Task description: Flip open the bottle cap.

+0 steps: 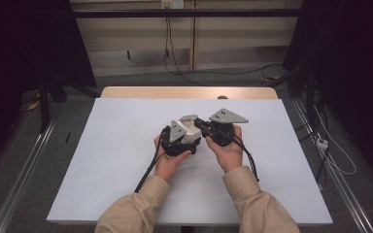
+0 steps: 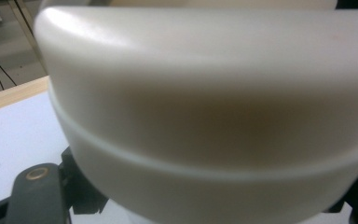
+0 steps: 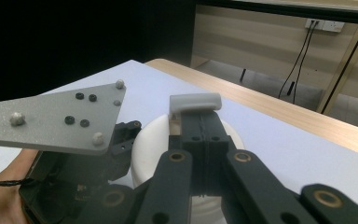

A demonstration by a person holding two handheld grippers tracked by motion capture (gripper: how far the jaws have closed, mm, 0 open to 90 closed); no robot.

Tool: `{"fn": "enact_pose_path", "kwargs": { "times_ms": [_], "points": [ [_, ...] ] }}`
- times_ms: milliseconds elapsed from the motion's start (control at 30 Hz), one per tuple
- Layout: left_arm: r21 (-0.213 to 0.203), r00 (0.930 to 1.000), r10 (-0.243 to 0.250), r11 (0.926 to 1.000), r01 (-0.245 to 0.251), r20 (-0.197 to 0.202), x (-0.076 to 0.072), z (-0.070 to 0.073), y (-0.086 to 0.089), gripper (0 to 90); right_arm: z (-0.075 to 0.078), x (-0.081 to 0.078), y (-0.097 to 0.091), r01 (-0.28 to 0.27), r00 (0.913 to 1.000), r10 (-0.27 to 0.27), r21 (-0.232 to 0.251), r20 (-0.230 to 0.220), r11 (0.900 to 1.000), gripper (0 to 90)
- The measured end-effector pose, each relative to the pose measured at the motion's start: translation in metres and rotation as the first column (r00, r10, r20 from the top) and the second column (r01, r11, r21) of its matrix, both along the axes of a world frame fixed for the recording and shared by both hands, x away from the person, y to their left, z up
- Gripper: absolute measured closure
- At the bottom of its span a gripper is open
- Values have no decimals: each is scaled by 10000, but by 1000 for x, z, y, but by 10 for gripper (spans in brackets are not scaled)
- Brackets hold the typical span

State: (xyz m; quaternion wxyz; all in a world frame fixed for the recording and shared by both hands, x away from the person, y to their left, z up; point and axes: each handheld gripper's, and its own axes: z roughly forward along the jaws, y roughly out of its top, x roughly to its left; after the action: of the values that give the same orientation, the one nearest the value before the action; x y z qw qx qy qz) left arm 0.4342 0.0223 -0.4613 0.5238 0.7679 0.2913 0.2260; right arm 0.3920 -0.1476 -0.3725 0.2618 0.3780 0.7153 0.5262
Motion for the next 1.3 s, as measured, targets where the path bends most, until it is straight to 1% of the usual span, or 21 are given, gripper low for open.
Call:
{"fn": "enact_pose_path", "kwargs": {
  "times_ms": [167,333,433,567,700,967,1067,1167,1300],
  "points": [
    [-2,10000,-42,10000,42,20,0,0,0,187,2,2,2,-70,10000,70,28,-3,10000,900],
    [-9,10000,16,10000,-16,-8,0,0,0,187,2,5,4,-70,10000,70,115,-22,9999,900],
    [44,10000,-40,10000,41,-16,1,0,0,187,3,8,5,-125,9999,126,59,-20,9999,900],
    [43,10000,-53,10000,53,-56,1,0,1,187,4,11,6,-145,9999,145,107,-29,9998,900],
    [45,10000,-39,10000,39,-41,1,0,1,187,5,14,7,-190,9998,190,-5,-19,9998,900],
    [37,10000,-51,10000,51,-71,1,0,1,187,6,18,9,-166,9999,166,22,14,9999,900],
    [41,10000,-43,10000,43,-76,2,0,1,187,5,20,8,-196,9998,197,130,-102,9997,900],
    [29,9999,-47,10000,47,-89,2,0,1,187,6,21,9,-206,9998,206,26,-37,9998,900],
    [66,9999,-52,10000,53,-93,1,0,1,187,8,23,11,-232,9997,232,19,0,9997,900]
  ]
}}
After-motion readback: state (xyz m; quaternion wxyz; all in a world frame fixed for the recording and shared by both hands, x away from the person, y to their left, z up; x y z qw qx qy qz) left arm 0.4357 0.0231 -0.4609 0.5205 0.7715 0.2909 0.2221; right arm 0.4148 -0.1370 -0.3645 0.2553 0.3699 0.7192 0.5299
